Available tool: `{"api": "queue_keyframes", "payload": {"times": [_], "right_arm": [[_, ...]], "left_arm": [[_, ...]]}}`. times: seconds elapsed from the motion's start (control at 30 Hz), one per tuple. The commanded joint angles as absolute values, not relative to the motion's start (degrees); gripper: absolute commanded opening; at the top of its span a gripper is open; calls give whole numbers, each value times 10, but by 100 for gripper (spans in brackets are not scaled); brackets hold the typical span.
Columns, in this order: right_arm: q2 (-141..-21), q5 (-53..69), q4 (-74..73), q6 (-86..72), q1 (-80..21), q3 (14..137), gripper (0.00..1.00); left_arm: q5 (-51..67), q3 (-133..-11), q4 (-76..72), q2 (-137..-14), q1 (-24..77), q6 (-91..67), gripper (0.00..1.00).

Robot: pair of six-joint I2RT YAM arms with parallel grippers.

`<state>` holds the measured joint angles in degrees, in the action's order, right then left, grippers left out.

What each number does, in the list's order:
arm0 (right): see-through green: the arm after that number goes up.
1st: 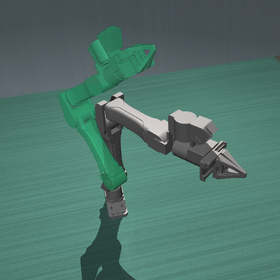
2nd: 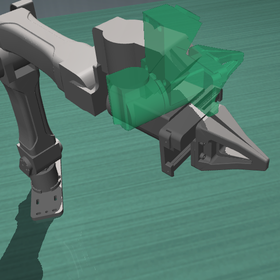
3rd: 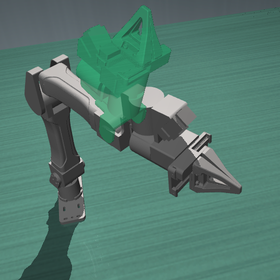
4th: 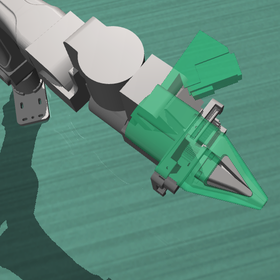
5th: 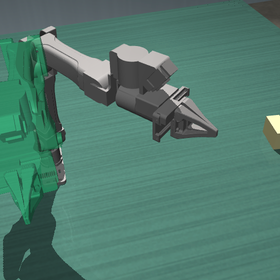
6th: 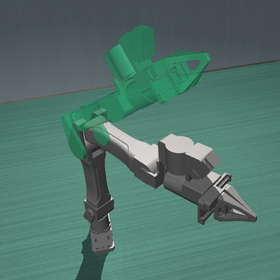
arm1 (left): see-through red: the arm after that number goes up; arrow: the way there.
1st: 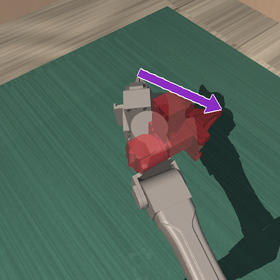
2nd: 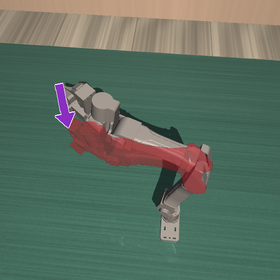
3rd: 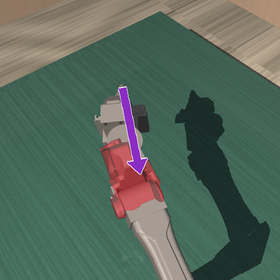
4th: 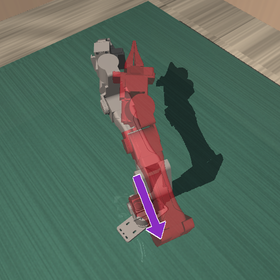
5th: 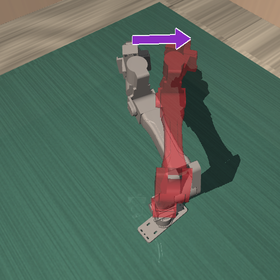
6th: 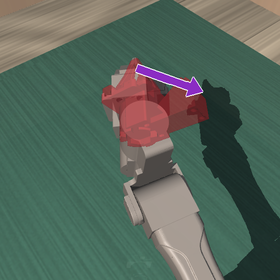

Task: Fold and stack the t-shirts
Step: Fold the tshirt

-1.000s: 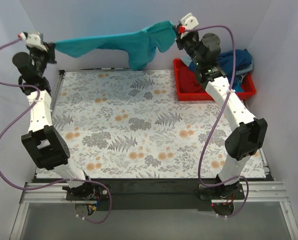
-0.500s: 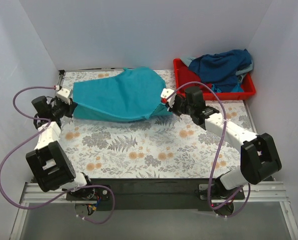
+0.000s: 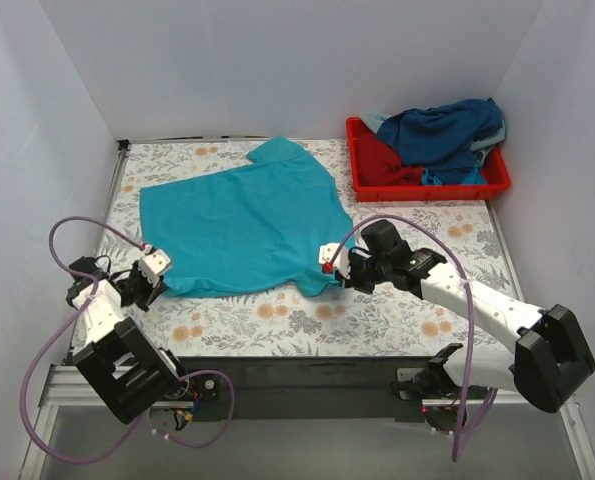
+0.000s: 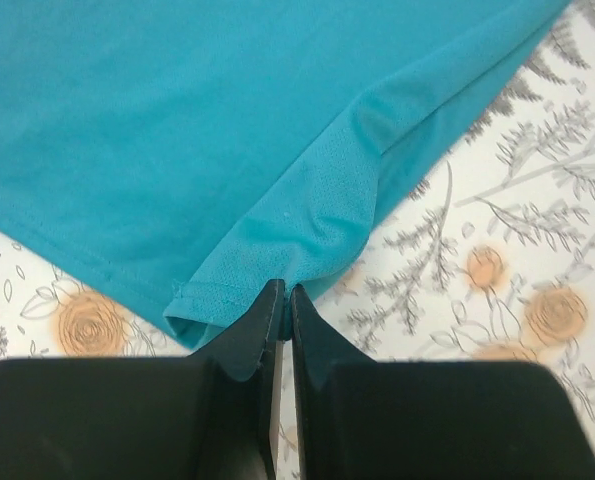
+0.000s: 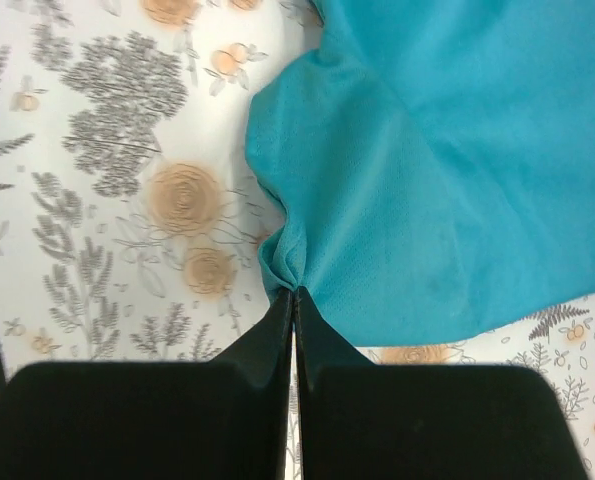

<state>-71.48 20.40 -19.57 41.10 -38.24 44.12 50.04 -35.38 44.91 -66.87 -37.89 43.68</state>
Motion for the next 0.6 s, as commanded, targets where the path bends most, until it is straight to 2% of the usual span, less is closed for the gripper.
{"api": "queue_keyframes", "payload": {"times": [0.0, 0.2, 0.37, 0.57], "right_arm": [[-667, 217, -255, 401, -409, 430, 1], [-659, 206, -269, 386, -428, 435, 1], [-706, 189, -268, 375, -416, 486, 1], [-762, 243, -279, 348, -355, 596, 1]], "left_arm": [[521, -362, 594, -645, -424, 592, 0], [496, -376, 664, -664, -491, 688, 0], [505, -424, 671, -675, -491, 645, 0], [490, -478, 748, -666, -490, 631, 0]]}}
